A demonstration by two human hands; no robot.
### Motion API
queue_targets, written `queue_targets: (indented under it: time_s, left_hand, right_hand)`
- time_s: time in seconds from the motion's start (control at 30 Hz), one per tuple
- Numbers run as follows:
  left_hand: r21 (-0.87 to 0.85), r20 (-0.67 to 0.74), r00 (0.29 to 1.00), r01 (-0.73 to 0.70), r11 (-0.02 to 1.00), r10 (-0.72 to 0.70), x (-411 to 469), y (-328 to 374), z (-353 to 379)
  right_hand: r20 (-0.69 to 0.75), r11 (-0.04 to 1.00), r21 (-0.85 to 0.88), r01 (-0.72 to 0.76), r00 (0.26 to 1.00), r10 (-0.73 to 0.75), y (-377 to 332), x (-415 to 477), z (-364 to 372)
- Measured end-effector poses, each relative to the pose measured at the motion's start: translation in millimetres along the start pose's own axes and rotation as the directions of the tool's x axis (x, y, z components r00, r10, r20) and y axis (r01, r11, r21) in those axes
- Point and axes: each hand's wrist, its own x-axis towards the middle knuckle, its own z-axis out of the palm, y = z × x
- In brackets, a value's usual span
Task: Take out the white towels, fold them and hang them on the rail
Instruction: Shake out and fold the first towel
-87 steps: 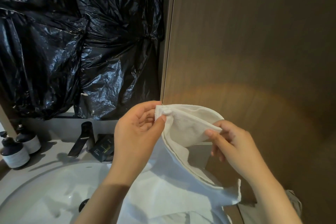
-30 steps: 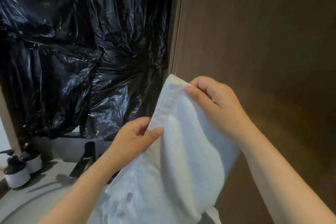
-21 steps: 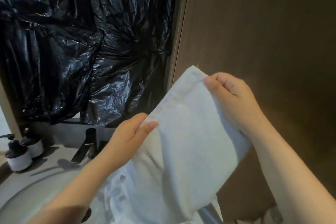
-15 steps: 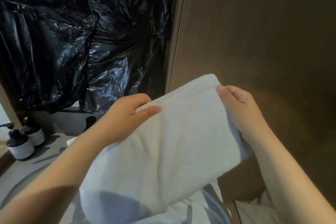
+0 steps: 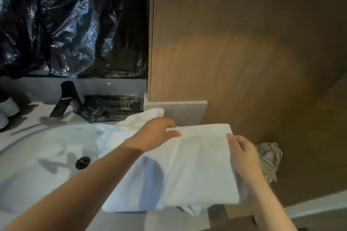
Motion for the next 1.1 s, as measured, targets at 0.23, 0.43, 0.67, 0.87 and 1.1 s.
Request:
queue_targets:
  time_s: [0.23,0.43,0.67,0.87,1.1]
  left_hand:
    - [0.151,-0.089,0.996,0.029,0.988,-0.016,-6.7,-3.0,23.3]
    - [0.236,-0.368,0.924,-0.015,0.972,0.104,-51.7,-16.0,13.2]
    - [0.086,-0.522,0.846,0.18,0.98,-0.11,-114.5,-38.7,7.8]
    - [-0.211,-0.502,0.737,0.402,0.891,-0.452,-169.4,-69.8,19.6]
    - [-0.437,-0.318,0.693,0.499,0.749,-0.647,-202.3,-90.8,34.7]
  right_hand:
    - [-0.021,0.973,-0.232,0.016,1.0,-0.022,33.2,25.0,17.2]
    - [-0.036,0.954,-0.3,0.006,0.999,-0.018,52.3,27.9,35.0]
    - [0.054,0.917,-0.291,0.272,0.962,-0.268,0.2,10.4,47.4]
    - [0.409,0.866,-0.18,0.466,0.836,-0.365,-41.9,-29.2,87.6]
    - [0.587,0.788,-0.248,0.564,0.734,-0.341,-58.0,-52.5,124.5]
